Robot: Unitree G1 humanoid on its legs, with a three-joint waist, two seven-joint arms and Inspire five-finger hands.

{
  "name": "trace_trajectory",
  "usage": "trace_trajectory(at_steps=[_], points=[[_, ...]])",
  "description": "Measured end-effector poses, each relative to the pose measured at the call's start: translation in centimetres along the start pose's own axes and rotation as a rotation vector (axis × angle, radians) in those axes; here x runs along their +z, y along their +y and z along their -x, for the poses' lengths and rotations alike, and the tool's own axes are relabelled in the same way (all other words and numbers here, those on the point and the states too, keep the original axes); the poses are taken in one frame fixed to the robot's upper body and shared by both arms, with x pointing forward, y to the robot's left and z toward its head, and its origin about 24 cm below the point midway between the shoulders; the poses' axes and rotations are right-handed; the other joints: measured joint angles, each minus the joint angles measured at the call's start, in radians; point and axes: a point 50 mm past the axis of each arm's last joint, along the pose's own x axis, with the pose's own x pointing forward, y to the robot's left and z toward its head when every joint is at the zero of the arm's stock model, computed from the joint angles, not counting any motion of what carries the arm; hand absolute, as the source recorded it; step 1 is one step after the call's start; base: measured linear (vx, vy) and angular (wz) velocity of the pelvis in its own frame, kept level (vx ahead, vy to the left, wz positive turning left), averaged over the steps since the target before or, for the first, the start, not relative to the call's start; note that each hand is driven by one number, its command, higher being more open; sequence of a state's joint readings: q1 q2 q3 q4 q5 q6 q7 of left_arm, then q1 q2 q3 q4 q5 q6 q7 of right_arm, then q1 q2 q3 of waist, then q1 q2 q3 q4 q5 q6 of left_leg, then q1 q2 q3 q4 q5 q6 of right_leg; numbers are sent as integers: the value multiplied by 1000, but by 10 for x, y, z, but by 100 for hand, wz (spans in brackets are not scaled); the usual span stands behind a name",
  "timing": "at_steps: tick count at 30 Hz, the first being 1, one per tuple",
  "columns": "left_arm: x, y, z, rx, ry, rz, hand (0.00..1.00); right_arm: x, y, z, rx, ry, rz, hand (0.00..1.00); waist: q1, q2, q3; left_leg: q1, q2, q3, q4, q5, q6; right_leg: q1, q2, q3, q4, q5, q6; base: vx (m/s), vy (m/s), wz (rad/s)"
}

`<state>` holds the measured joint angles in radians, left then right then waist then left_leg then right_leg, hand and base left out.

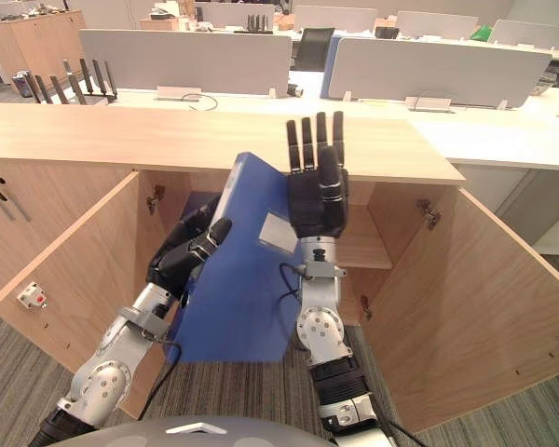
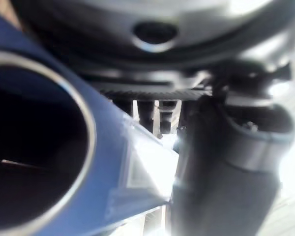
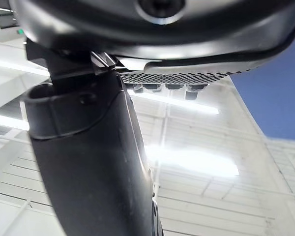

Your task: Walk over to the cabinet, pick up the folder, carry it to the office cabinet, place the folder inside the office cabinet, then close the office cabinet door

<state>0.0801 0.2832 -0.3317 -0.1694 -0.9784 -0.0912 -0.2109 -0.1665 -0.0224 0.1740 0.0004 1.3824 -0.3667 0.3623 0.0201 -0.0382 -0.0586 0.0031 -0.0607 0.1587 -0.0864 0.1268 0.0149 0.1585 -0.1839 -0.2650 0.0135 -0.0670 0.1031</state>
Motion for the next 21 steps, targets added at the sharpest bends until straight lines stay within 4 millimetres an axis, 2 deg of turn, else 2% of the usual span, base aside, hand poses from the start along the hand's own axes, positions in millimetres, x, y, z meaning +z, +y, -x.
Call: trace_trajectory(at_steps=[7,11,13,18,21], points=[[1,-6,-5,-19,-27,17,0,6,0,-1,0,-34,10,100,-2,-8,5,0,2,0,2,4,5,6,5,0,-17,1,0,0,0,0],[3,-8,-6,-31,-37,21,0,16,0,-5,-11,-93,15,100,3,-20,11,6,2,-2,2,4,6,20,8,-1,-33,2,1,9,-6,0],[6,-13,-7,-58,-51,20,0,26,5,-9,5,-139,19,100,6,-28,17,6,3,-4,2,4,5,21,10,-2,-34,2,1,14,-16,1],[16,-25,-14,-161,-87,5,0,65,25,-29,79,-346,90,100,2,-37,22,16,2,-5,2,4,6,31,9,-1,-34,7,9,0,0,0],[17,-26,-15,-168,-93,5,0,82,34,-28,110,-435,130,100,2,-36,22,20,3,-4,1,2,3,35,10,-1,-34,1,1,-10,-3,-1]])
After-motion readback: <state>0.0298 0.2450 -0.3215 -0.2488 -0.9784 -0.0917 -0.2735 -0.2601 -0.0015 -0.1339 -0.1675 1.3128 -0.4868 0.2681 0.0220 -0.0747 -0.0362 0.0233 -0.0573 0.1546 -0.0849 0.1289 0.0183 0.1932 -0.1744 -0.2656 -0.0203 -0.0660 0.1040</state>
